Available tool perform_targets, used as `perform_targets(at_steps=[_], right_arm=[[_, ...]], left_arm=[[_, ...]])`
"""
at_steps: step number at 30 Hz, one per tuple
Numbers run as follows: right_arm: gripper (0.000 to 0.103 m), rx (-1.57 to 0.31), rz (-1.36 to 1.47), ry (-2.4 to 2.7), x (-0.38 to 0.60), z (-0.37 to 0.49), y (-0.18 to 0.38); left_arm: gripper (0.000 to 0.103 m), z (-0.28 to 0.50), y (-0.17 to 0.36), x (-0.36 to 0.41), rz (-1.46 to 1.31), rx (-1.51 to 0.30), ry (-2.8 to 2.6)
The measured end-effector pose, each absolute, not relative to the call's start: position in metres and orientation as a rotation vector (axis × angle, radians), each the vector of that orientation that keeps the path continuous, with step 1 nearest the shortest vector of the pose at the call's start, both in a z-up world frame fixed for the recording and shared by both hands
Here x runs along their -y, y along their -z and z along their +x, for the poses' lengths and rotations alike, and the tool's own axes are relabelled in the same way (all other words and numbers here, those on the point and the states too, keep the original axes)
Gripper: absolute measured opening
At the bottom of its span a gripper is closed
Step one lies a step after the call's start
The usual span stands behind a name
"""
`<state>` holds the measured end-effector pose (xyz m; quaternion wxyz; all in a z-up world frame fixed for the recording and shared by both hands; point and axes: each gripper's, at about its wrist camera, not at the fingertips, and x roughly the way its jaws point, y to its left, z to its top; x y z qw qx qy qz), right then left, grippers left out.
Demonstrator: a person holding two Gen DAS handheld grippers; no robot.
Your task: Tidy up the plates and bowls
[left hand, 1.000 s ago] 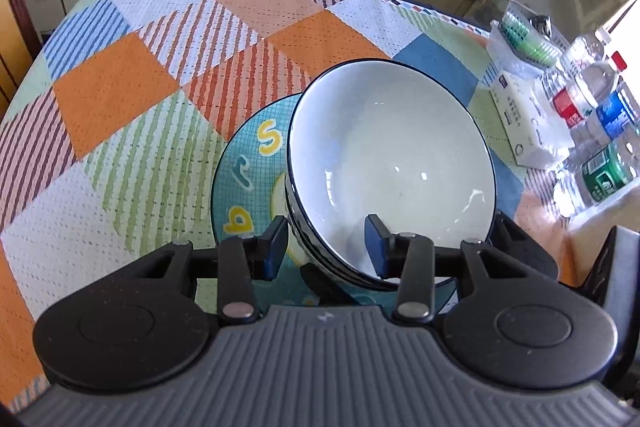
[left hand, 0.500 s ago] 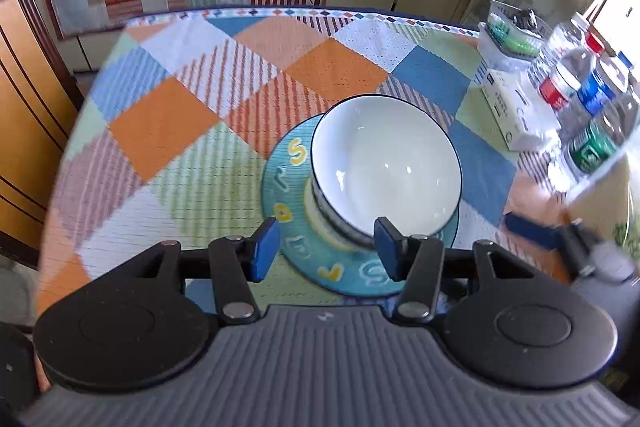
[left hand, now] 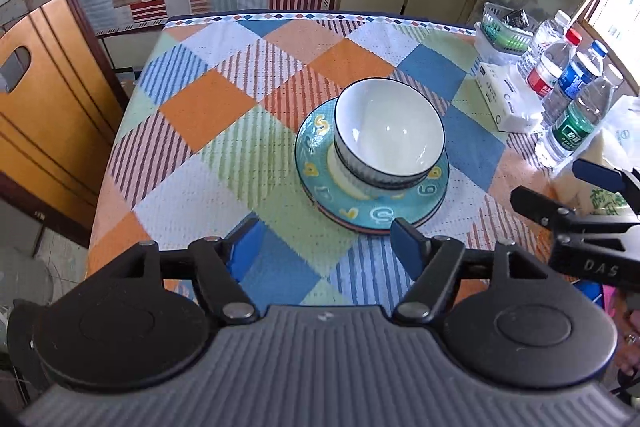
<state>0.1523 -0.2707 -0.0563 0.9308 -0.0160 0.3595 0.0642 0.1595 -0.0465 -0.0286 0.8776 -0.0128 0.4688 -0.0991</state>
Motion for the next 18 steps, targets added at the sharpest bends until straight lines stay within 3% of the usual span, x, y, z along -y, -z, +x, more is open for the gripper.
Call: perform_targets(at_steps=[18], right_arm=[[0.102,-0.664,-0.11,-0.029,0.24,0.07,0.026]], left_arm=[[0.089,0.07,0.015,0.023,0.005,-0.772,0.101]])
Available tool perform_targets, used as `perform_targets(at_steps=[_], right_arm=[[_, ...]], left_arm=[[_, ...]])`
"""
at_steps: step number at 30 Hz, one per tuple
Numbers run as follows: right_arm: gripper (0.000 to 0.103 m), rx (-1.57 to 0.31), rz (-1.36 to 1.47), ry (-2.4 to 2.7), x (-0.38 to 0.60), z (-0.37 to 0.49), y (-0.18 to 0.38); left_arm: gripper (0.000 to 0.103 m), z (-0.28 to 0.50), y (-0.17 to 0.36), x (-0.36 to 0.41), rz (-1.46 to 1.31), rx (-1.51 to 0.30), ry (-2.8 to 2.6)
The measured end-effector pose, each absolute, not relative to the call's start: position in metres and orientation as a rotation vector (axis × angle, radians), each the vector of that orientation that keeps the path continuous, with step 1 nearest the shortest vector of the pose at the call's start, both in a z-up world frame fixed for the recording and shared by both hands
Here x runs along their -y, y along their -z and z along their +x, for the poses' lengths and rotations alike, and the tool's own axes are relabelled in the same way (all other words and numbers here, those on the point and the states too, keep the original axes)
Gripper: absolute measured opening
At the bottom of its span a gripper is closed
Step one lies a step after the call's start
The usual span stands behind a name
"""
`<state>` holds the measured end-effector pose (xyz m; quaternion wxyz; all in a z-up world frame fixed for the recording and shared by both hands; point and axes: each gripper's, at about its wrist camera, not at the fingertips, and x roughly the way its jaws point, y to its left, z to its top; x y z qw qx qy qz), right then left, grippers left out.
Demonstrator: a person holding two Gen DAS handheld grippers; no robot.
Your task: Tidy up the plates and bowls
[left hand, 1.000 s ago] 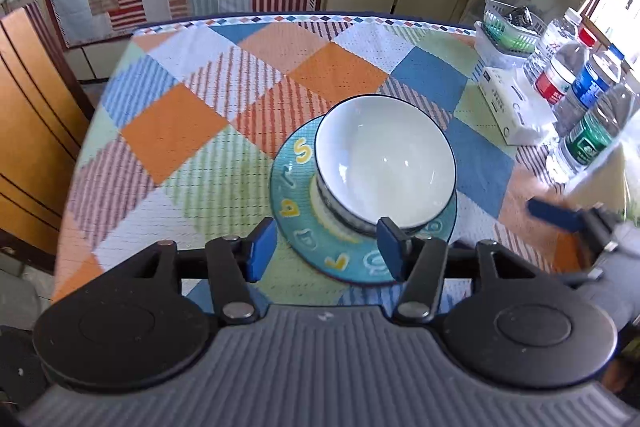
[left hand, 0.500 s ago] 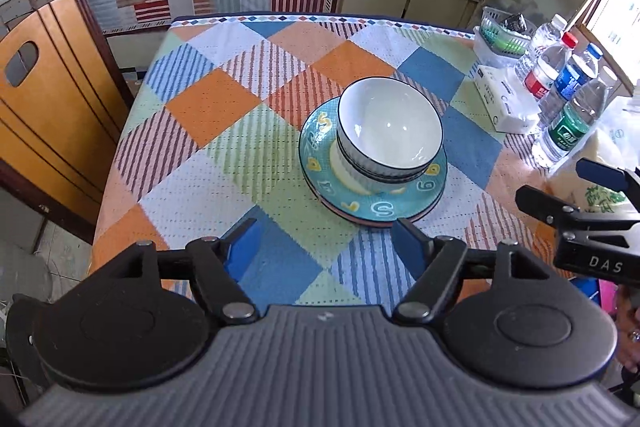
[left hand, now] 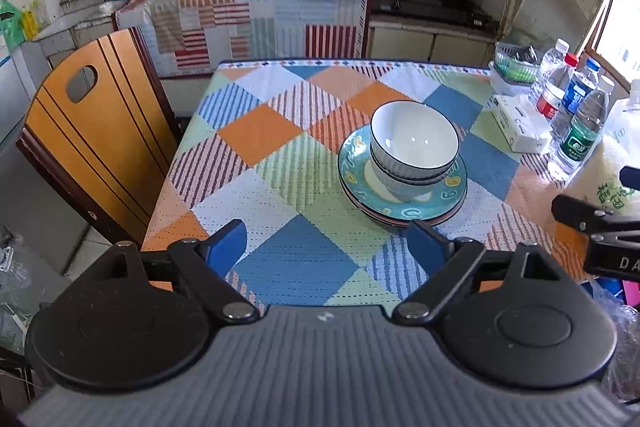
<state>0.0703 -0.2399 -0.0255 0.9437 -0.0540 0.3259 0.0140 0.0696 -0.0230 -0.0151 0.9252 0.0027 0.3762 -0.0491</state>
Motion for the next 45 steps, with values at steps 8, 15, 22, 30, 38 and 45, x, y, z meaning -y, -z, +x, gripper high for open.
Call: perform_targets(at_steps=[8,15,22,30,38,45], right_arm=[[0.102,-0.669,-0.138,-0.017,0.23,0.058,0.036],[0.102,-0.687,-0.106,-0.024,0.228,0.045,0.039],[0.102,-0.701,-0.11,-0.016,0.228,0.039,0.046],[0.102,-0.714,-0.104,-0.011,0.227,0.041,0.05],[0.102,-0.732,-0.113,-0.003,0.228,0.043,0.051],[0.102,-0.743,-0.109,0.0,0.228,0.047,0.055]], left_arm=[[0.094,0.058,0.031,0.02,-0.012,-0.755,0.076],[0.097,0.047,0.039,0.02,-0.02,-0.739,0.084],[0.098,0.041,0.041,0.021,-0.007,-0.739,0.059],[0.098,0.036,0.04,0.024,0.027,-0.705,0.034],[0.098,0.036,0.04,0.023,0.005,-0.715,0.036],[0.098,0.036,0.04,0.024,0.0,-0.708,0.04]])
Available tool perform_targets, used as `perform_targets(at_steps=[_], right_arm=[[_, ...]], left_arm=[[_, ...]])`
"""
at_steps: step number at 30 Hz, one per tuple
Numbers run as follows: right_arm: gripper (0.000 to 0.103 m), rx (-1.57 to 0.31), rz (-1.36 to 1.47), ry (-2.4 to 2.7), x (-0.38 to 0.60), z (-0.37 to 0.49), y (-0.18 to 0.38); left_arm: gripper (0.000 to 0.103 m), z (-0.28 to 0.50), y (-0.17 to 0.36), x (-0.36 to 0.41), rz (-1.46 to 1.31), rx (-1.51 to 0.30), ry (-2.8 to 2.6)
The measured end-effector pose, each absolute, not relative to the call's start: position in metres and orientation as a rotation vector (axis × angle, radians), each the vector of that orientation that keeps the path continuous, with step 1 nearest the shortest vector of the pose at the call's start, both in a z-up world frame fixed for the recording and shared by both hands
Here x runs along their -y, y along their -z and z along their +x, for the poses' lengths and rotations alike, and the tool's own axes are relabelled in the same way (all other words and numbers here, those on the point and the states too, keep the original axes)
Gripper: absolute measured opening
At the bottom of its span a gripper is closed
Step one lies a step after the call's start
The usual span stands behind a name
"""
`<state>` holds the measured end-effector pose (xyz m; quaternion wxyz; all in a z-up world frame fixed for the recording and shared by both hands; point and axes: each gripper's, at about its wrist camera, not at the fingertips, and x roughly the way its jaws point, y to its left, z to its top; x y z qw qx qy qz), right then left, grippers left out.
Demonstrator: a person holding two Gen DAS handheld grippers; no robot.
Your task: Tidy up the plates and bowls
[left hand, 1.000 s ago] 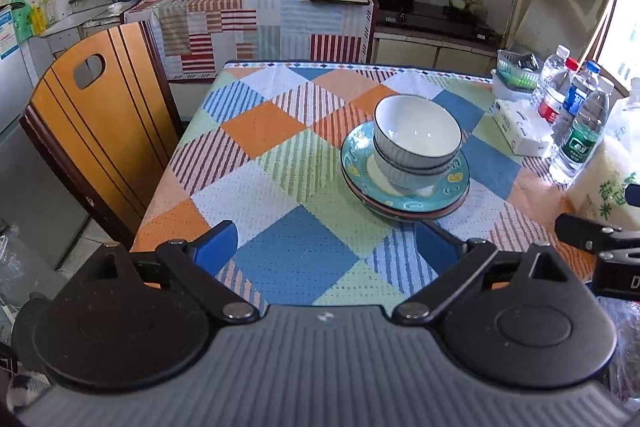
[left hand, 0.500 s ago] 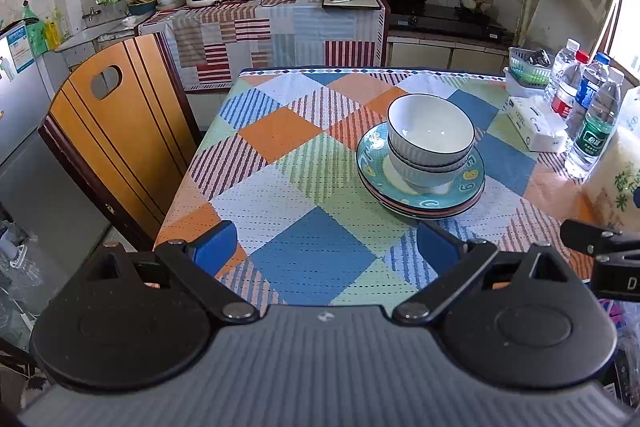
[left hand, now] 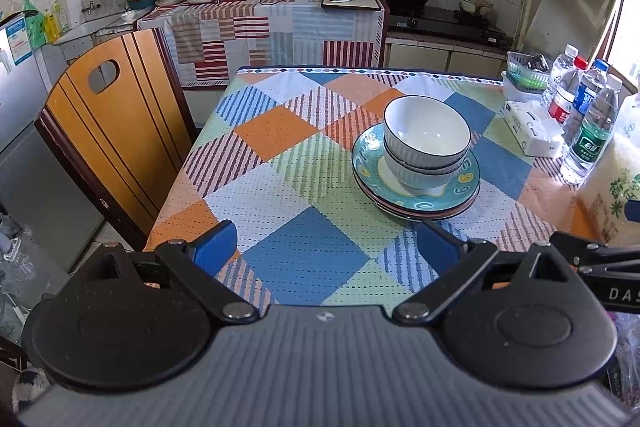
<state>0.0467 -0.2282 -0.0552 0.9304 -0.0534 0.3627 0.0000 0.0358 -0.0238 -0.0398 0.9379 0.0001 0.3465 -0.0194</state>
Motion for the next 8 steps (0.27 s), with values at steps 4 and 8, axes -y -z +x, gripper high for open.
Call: perform_targets(at_steps=[4,8], right_arm=[[0.102,-0.745,-0.108,0.002,0.229,0.0477,0.056],[0.102,-0.745,-0.108,0.002,0.2292,0.0479,0.0562]], left_arm=[[0.098,0.0358,0.0399,0.0236,-0.002,-0.71,0.041],[0.098,0.0355,0.0401,0.0234,0.0,-0.709,0.039]])
